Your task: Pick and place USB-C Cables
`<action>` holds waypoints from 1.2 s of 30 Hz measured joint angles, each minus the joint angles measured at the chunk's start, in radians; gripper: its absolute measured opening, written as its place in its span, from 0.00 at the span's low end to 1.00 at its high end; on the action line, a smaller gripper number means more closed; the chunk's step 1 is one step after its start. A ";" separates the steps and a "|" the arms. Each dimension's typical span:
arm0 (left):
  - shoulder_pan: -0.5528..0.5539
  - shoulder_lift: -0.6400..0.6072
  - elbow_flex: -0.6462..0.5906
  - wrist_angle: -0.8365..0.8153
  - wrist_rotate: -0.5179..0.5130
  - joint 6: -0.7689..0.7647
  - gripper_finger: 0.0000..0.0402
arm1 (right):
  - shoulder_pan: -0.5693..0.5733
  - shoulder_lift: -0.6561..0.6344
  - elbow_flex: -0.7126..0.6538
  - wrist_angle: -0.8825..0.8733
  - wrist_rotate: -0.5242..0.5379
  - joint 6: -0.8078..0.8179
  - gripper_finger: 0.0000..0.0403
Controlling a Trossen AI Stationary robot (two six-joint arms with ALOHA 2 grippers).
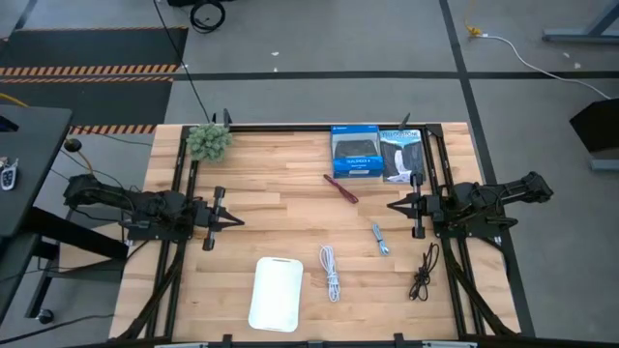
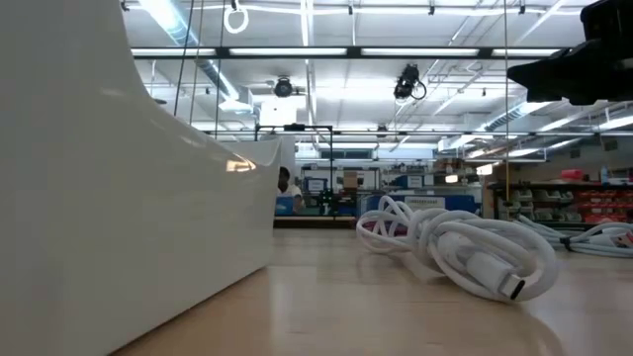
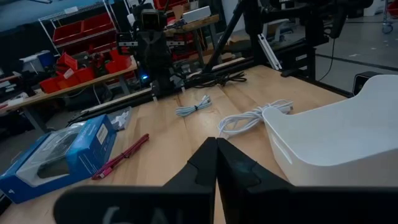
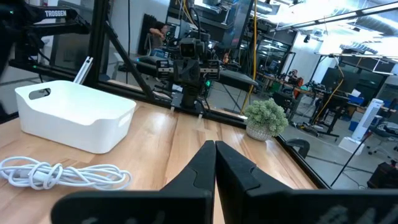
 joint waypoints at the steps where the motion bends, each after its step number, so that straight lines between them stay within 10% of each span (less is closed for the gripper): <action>1: 0.000 0.000 0.000 0.000 0.000 0.000 0.03 | 0.000 0.000 0.000 0.000 0.000 0.000 0.04; 26: 0.000 0.000 0.000 0.000 0.000 0.000 0.03 | 0.000 0.000 0.000 0.011 0.000 0.000 0.04; 36: 0.000 0.000 0.000 0.000 0.000 0.000 0.03 | -0.022 0.000 0.000 0.416 0.028 0.225 0.04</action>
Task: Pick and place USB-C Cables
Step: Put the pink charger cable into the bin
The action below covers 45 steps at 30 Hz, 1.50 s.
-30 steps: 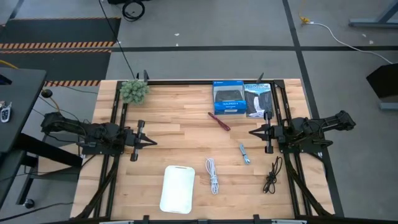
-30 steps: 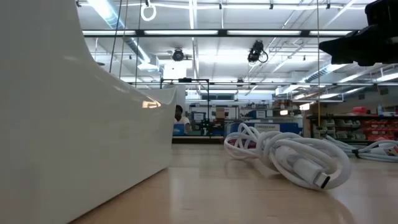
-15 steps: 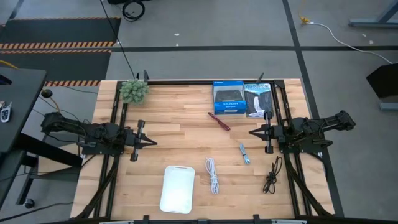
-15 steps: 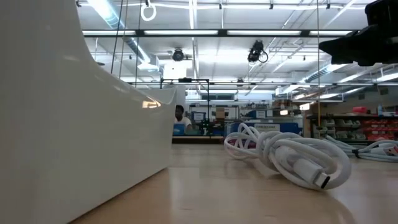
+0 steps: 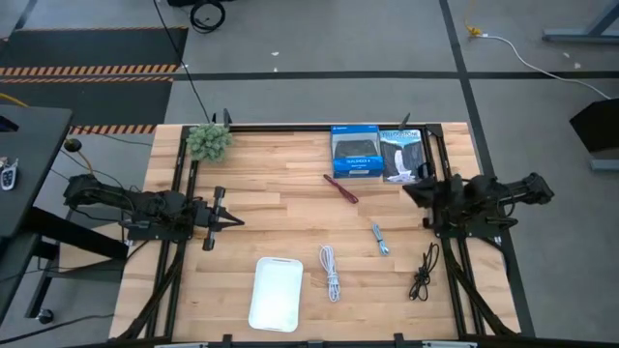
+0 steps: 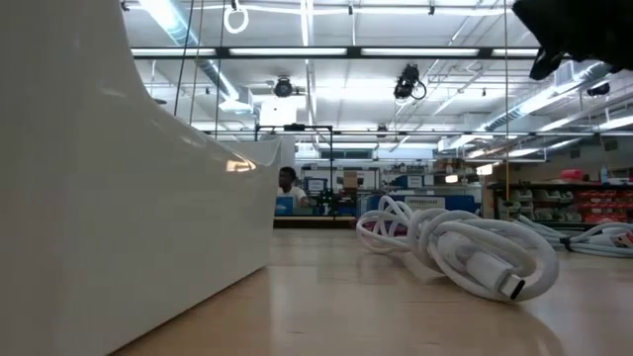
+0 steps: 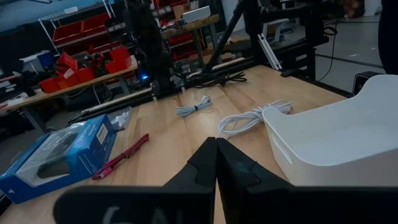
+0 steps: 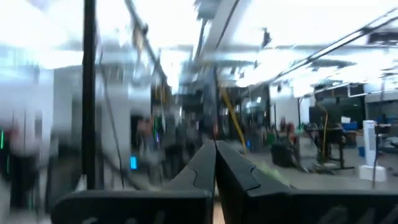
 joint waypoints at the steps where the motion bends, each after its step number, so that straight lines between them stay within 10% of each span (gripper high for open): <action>1: 0.000 0.000 0.000 0.000 0.000 0.000 0.03 | -0.004 0.000 0.000 0.023 0.010 0.040 0.04; 8: 0.000 0.000 0.000 0.000 0.000 0.000 0.03 | -0.024 0.061 0.000 0.013 0.034 0.448 0.04; 19: 0.000 0.000 0.000 0.000 0.000 0.000 0.03 | -0.024 0.439 0.229 -0.005 -0.028 0.300 0.04; 36: 0.000 0.000 0.000 0.000 0.000 0.000 0.03 | -0.058 0.857 0.465 0.372 0.019 0.641 0.04; 45: 0.000 0.000 0.000 0.013 -0.011 0.000 0.03 | -0.071 1.077 0.652 0.030 -0.028 0.629 0.04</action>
